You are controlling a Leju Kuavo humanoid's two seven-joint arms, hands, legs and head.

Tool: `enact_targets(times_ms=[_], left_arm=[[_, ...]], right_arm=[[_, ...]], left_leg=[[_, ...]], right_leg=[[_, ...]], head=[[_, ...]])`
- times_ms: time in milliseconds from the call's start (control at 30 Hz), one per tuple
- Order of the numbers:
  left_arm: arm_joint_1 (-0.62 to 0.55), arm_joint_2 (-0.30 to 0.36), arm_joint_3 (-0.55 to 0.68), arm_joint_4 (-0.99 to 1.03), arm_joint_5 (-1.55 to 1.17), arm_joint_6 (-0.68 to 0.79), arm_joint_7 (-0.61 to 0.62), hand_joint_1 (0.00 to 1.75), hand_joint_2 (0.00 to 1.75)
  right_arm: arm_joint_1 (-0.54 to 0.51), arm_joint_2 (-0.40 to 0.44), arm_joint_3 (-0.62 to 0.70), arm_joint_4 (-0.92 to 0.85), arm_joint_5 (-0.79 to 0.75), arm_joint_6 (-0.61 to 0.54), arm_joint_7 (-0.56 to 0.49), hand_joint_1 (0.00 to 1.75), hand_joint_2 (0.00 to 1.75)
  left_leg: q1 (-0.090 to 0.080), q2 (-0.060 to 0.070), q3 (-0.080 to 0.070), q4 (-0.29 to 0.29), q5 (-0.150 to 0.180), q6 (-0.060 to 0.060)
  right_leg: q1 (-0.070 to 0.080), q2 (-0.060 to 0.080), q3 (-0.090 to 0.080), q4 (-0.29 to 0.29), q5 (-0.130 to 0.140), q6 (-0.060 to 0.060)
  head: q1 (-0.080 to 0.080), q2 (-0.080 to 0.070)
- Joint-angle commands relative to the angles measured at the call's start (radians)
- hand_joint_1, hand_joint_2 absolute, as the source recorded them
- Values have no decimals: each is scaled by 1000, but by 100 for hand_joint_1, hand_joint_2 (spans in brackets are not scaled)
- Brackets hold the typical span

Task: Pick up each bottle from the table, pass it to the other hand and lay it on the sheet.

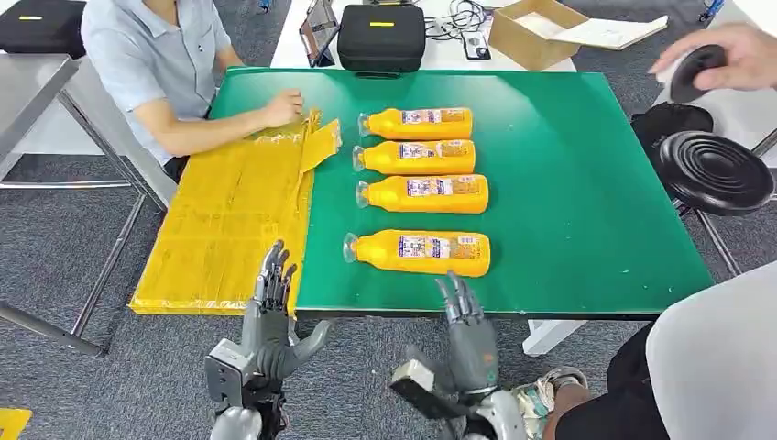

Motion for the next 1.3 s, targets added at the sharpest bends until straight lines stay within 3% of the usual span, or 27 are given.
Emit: enact_targets(times_ms=[33,433,600,633,733,833,967,1200,1233,1300], left_arm=[[-68,-6,-12,81,3,-29,1,0,175],[-66,-2,-15,82,4,-35,2,0,175],[-103,-6,-30,123,15,-64,4,0,175],[-110,-8,-35,128,15,-67,4,0,175],[-127,-10,-45,144,16,-76,6,0,175],[-148,-12,-62,164,22,-98,12,0,175],[-169,-20,-84,191,25,-109,12,0,175],[-183,-20,-94,199,31,-121,9,0,175],[-187,-20,-99,200,32,-124,8,0,175],[-196,-22,-108,207,33,-128,8,0,175]], right_arm=[[-255,-56,-133,295,73,55,51,0,175],[-267,-51,-136,329,101,35,78,0,175],[-437,-51,-166,560,137,40,110,0,175],[-483,-52,-142,631,204,18,133,0,175],[-536,-33,-135,711,235,35,160,0,175],[-572,-20,-88,768,316,3,165,0,175],[-617,-5,-46,835,391,44,231,0,175],[-641,-10,-50,856,390,97,236,0,175],[-651,-12,-48,863,397,114,243,0,175],[-670,-13,-60,873,388,137,241,0,175]], left_leg=[[0,1,3,-1,0,0],[0,0,4,0,0,0],[0,2,3,0,0,0],[0,1,3,0,1,1],[0,2,3,0,1,1],[0,1,2,0,2,2],[1,2,5,0,1,0],[3,1,10,1,-1,-1],[0,0,2,0,3,2],[0,0,2,1,3,2]], right_leg=[[0,1,3,-2,1,-1],[1,0,4,-1,0,-1],[0,2,3,-1,1,-1],[0,1,3,-1,1,-1],[0,1,3,-1,1,-1],[0,1,3,-1,2,0],[1,2,6,0,1,-1],[3,0,11,-1,-1,-2],[0,0,3,0,2,1],[0,0,2,0,2,1]], head=[[0,0],[0,0],[0,0],[0,0],[0,0],[0,0],[0,0],[0,0],[0,0],[0,0]])
